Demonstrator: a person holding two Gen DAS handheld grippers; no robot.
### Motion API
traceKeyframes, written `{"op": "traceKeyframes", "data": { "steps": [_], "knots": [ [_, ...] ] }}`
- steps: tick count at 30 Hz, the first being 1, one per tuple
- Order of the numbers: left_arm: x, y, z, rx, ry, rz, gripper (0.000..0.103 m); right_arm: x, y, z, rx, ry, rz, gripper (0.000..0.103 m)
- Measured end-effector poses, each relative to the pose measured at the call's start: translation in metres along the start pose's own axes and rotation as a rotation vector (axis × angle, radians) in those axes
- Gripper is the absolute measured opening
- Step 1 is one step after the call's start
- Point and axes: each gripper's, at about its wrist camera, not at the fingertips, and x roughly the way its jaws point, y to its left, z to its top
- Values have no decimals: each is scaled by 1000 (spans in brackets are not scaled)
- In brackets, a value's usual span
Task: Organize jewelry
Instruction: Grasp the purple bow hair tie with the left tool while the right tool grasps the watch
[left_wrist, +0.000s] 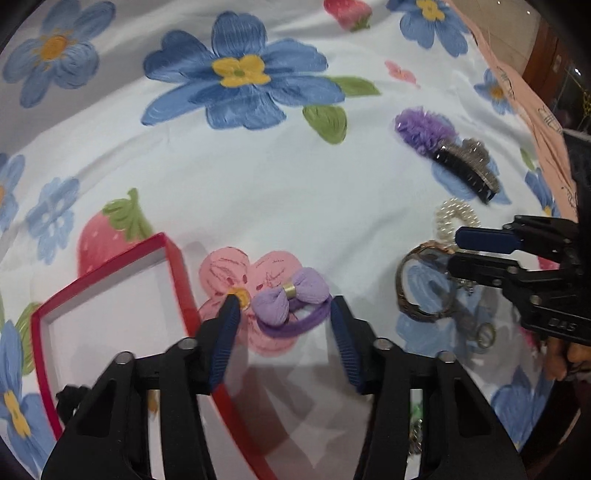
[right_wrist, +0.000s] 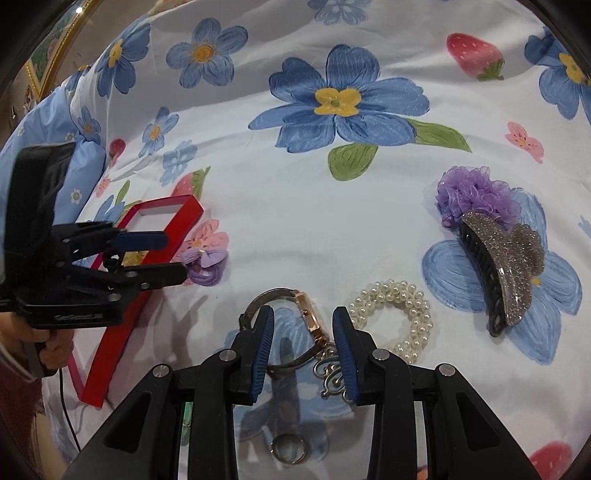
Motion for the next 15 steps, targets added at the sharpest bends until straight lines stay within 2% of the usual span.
{"op": "traceKeyframes", "data": {
  "steps": [5, 6, 9, 11, 15],
  "knots": [
    [18, 1, 0, -4, 32, -18, 40, 5, 0, -1, -8, 12, 13, 32],
    [18, 1, 0, -9, 31, -27, 35, 7, 1, -1, -12, 15, 14, 32],
    [17, -1, -1, -3, 28, -39, 16, 12, 3, -1, -20, 25, 1, 22],
    [15, -3, -3, 8, 26, -40, 12, 14, 3, -3, -15, 30, 8, 12],
    [6, -7, -7, 1, 14, -58, 9, 10, 5, -7, -17, 20, 4, 10]
  ]
}}
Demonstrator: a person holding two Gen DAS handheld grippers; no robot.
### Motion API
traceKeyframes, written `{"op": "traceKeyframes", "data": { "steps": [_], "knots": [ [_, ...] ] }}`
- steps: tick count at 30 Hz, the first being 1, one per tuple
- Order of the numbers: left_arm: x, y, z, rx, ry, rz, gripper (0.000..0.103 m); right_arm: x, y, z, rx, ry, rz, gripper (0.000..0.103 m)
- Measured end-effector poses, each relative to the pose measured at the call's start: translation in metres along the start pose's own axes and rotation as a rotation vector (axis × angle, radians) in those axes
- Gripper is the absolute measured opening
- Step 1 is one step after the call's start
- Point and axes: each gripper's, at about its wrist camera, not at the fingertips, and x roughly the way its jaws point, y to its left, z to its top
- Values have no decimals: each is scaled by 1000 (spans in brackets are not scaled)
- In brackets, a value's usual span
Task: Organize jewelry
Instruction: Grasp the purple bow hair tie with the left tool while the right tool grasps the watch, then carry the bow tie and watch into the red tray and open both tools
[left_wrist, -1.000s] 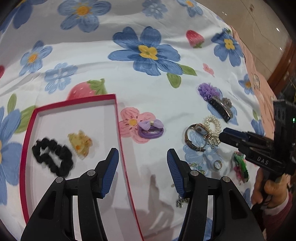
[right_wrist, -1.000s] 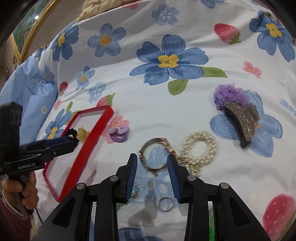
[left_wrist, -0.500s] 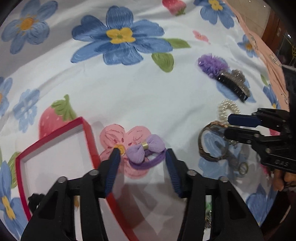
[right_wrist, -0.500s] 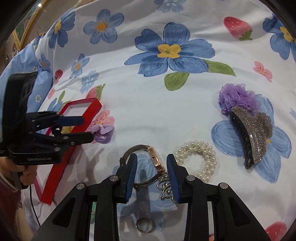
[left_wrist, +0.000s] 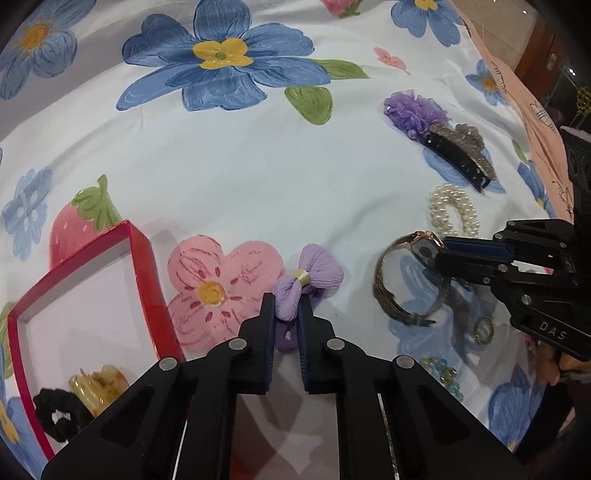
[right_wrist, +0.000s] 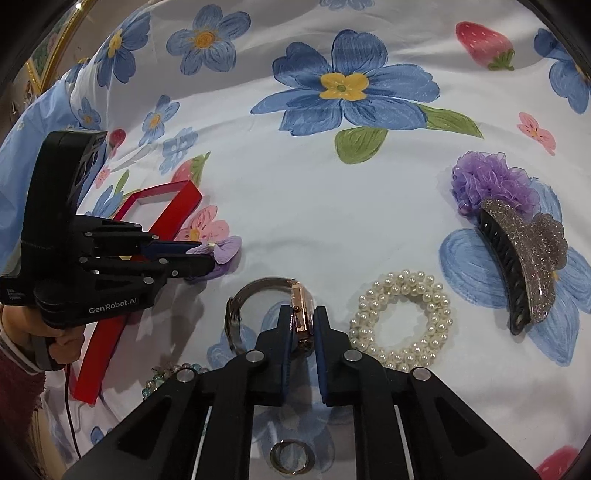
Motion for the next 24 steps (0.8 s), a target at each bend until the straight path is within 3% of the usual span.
{"op": "traceKeyframes", "data": {
  "steps": [16, 24],
  "knots": [
    [-75, 12, -46, -238, -151, -135, 8, -45, 8, -10, 75, -102, 25, 9],
    [-108, 27, -87, -374, -218, -139, 8, -58, 32, -16, 72, -130, 61, 9]
  ]
}}
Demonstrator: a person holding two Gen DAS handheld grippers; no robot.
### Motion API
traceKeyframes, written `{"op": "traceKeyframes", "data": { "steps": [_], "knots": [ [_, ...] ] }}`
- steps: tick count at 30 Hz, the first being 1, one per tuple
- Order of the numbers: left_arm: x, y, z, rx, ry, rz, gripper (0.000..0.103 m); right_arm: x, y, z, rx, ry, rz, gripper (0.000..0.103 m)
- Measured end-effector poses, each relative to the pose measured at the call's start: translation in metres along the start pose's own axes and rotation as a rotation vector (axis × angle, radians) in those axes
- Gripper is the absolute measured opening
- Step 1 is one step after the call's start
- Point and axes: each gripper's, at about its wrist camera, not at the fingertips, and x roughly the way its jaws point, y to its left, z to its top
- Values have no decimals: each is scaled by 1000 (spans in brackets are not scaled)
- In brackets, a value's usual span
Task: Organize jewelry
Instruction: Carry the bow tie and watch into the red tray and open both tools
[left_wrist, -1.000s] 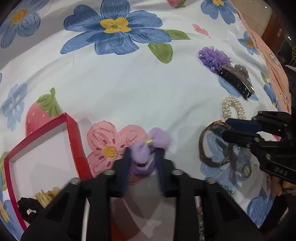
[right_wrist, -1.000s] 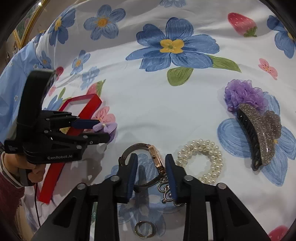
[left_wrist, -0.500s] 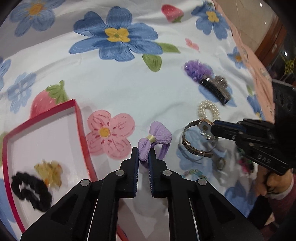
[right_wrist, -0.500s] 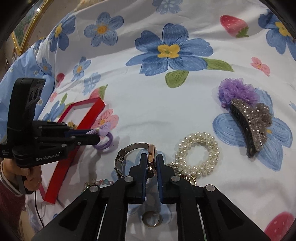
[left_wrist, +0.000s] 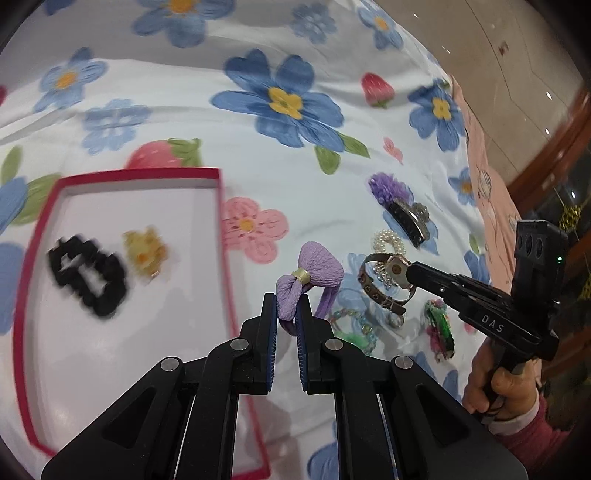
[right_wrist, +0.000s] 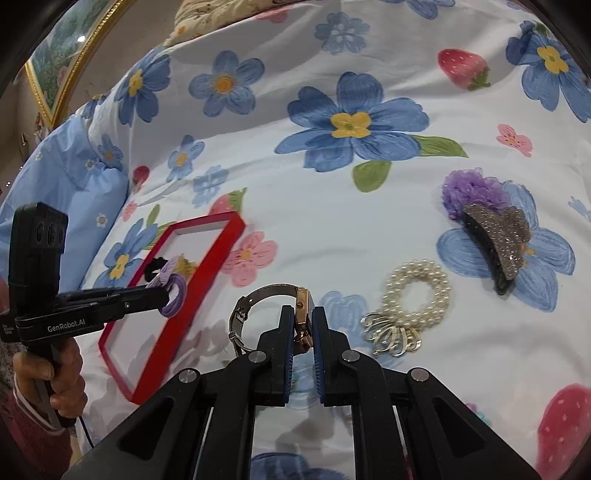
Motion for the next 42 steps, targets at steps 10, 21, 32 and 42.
{"op": "traceKeyframes", "data": {
  "steps": [10, 21, 32, 42],
  "knots": [
    [-46, 43, -32, -146, -80, 27, 8, 3, 43, -10, -29, 3, 63, 9],
    [-69, 86, -54, -246, -108, 76, 8, 24, 103, -10, -109, 25, 137, 9],
    [-64, 121, -55, -313, -102, 114, 8, 52, 140, 1, -169, 37, 165, 9],
    [-38, 152, -42, -352, -62, 160, 8, 98, 166, 7, -258, 73, 116, 9]
  ]
}}
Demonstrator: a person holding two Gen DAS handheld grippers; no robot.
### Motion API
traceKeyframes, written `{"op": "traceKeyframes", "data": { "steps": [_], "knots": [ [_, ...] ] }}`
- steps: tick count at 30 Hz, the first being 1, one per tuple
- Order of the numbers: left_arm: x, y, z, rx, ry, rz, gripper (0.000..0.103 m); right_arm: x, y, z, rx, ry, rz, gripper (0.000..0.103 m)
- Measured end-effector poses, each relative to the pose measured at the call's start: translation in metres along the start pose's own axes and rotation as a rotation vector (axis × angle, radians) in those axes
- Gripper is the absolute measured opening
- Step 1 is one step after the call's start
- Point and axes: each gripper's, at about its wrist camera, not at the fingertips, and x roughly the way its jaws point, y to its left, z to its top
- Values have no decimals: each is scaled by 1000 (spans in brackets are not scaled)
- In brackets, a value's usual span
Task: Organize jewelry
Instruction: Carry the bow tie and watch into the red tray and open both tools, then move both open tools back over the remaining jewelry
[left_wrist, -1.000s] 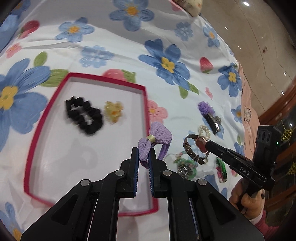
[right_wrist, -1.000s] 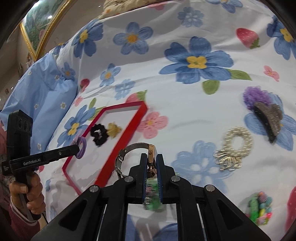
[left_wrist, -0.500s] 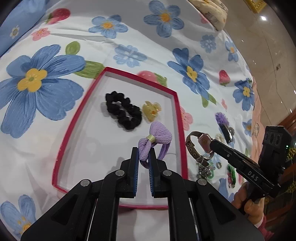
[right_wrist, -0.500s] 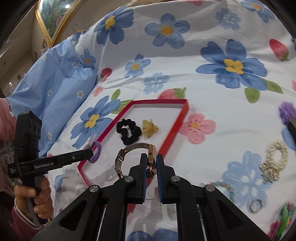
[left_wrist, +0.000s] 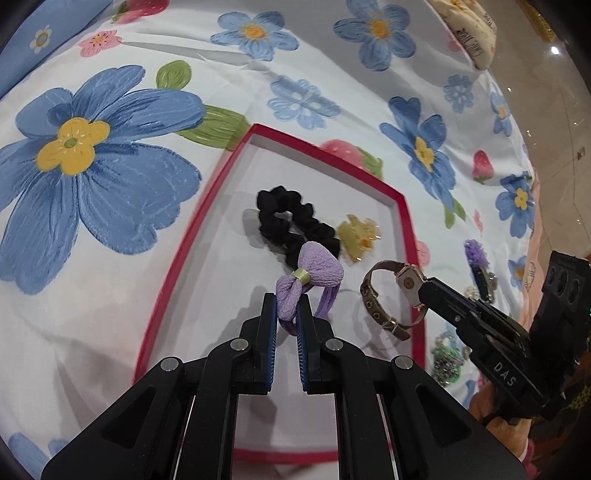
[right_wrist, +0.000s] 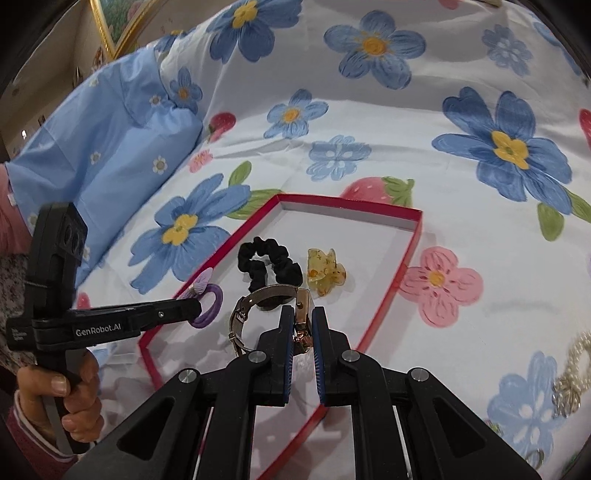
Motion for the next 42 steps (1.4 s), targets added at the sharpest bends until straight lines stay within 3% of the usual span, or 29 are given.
{"op": "traceKeyframes", "data": {
  "steps": [10, 20, 30, 36, 42],
  "knots": [
    [28, 9, 9, -5, 46, 75, 9, 33, 0, 0, -54, 59, -46, 9],
    [35, 7, 9, 20, 58, 112, 10, 46, -3, -2, -49, 104, -26, 10],
    [25, 0, 7, 29, 51, 138, 39, 43, -3, 0, -30, 108, 2, 14],
    [-2, -7, 0, 25, 3, 113, 47, 19, -2, -1, -7, 72, 23, 16],
    [-25, -32, -16, 48, -41, 64, 54, -30, -13, -15, 57, -1, 31, 30]
  ]
}}
